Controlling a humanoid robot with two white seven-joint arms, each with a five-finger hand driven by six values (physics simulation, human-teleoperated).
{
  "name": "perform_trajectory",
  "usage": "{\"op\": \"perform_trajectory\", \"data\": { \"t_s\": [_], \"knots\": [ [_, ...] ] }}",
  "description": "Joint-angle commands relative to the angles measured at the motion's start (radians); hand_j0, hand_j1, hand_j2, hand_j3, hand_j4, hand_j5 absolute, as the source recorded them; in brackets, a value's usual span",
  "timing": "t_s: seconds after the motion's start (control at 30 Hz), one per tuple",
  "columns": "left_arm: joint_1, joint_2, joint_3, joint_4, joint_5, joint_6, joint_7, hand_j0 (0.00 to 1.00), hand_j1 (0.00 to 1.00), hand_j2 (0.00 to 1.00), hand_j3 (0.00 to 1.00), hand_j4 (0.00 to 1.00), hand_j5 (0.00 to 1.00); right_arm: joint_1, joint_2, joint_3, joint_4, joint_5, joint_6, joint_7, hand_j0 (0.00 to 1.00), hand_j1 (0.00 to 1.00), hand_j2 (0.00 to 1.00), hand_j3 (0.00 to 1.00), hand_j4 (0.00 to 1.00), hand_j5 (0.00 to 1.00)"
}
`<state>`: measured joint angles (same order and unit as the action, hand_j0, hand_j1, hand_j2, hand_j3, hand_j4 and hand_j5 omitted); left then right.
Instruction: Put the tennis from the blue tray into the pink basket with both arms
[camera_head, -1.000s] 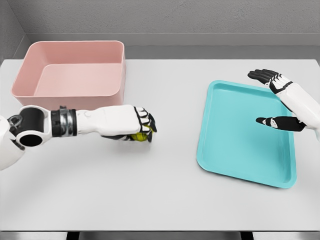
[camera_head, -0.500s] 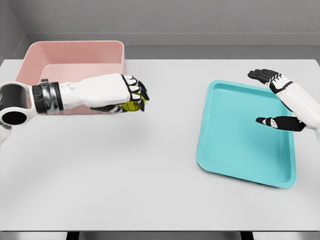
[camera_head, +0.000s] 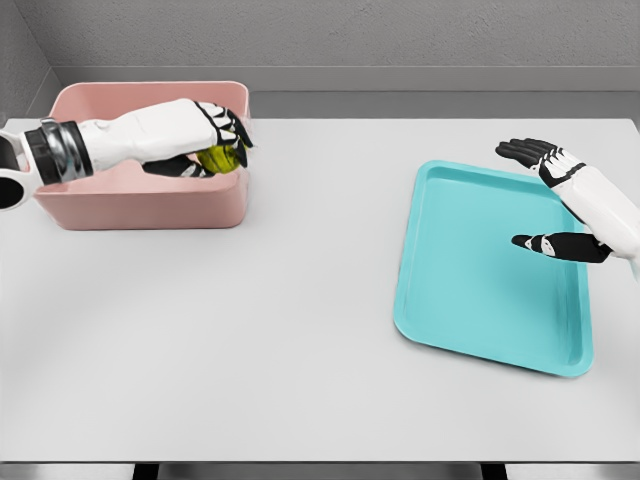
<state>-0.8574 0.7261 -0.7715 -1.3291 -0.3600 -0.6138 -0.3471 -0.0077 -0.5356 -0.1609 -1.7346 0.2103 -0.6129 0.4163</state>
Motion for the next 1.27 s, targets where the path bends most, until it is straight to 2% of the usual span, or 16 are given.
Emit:
{"op": "perform_trajectory", "data": {
  "t_s": [0.0, 0.27, 0.43, 0.47, 0.5, 0.53, 0.73, 0.83, 0.93, 1.07, 1.17, 1.23],
  "knots": [
    [-0.002, -0.004, 0.015, 0.059, 0.012, 0.003, 0.002, 0.56, 0.56, 0.56, 0.56, 0.56, 0.56, 0.000, -0.001, 0.000, 0.000, -0.008, 0.002, -0.001, 1.00, 1.00, 1.00, 1.00, 1.00, 1.00],
    [-0.046, -0.027, 0.032, 0.238, 0.012, 0.003, 0.002, 0.56, 0.56, 0.56, 0.56, 0.56, 0.56, 0.000, -0.001, 0.000, -0.002, -0.008, 0.002, -0.001, 1.00, 1.00, 1.00, 1.00, 1.00, 1.00],
    [-0.065, -0.042, 0.032, 0.306, 0.012, 0.003, 0.003, 0.60, 0.60, 0.60, 0.60, 0.60, 0.60, 0.000, 0.000, 0.000, -0.002, -0.008, 0.002, -0.001, 1.00, 1.00, 1.00, 1.00, 1.00, 1.00],
    [-0.065, -0.043, 0.032, 0.318, 0.012, 0.003, 0.005, 0.65, 0.65, 0.65, 0.65, 0.65, 0.65, 0.000, -0.001, 0.000, -0.002, -0.008, 0.002, -0.001, 1.00, 1.00, 1.00, 1.00, 1.00, 1.00],
    [-0.065, -0.054, 0.032, 0.321, 0.013, 0.003, 0.013, 0.92, 0.92, 0.92, 0.92, 0.92, 0.92, 0.000, 0.000, 0.000, -0.002, -0.008, 0.002, -0.001, 1.00, 1.00, 1.00, 1.00, 1.00, 1.00],
    [-0.065, -0.054, 0.032, 0.318, 0.026, 0.003, 0.013, 1.00, 1.00, 1.00, 1.00, 1.00, 1.00, 0.000, 0.000, 0.000, -0.002, -0.008, 0.002, -0.001, 1.00, 1.00, 1.00, 1.00, 1.00, 1.00],
    [-0.060, -0.053, 0.032, 0.309, 0.033, 0.003, 0.013, 1.00, 1.00, 1.00, 1.00, 1.00, 1.00, 0.000, 0.000, 0.000, -0.002, -0.008, 0.002, -0.001, 1.00, 1.00, 1.00, 1.00, 1.00, 1.00],
    [-0.057, -0.037, 0.034, 0.303, 0.076, 0.003, 0.013, 1.00, 1.00, 1.00, 1.00, 1.00, 1.00, 0.000, 0.000, 0.000, 0.000, -0.008, 0.002, -0.001, 1.00, 1.00, 1.00, 1.00, 1.00, 1.00],
    [-0.037, 0.044, 0.075, 0.309, 0.082, 0.003, 0.013, 1.00, 1.00, 1.00, 1.00, 1.00, 1.00, 0.000, 0.000, 0.000, 0.000, -0.008, 0.002, -0.001, 1.00, 1.00, 1.00, 1.00, 1.00, 1.00],
    [-0.011, 0.084, 0.078, 0.312, 0.082, 0.003, 0.013, 1.00, 1.00, 1.00, 1.00, 1.00, 1.00, 0.000, 0.000, 0.000, 0.000, -0.008, 0.002, -0.001, 1.00, 1.00, 1.00, 1.00, 1.00, 1.00],
    [0.001, 0.124, 0.116, 0.312, 0.082, 0.003, 0.013, 1.00, 1.00, 1.00, 1.00, 1.00, 1.00, 0.000, -0.001, 0.000, 0.000, -0.008, 0.002, -0.001, 1.00, 1.00, 1.00, 1.00, 1.00, 1.00],
    [0.003, 0.139, 0.118, 0.314, 0.089, 0.003, 0.013, 1.00, 1.00, 1.00, 1.00, 1.00, 1.00, 0.000, -0.001, 0.000, 0.000, -0.008, 0.002, -0.001, 1.00, 1.00, 1.00, 1.00, 1.00, 1.00]
  ]
}}
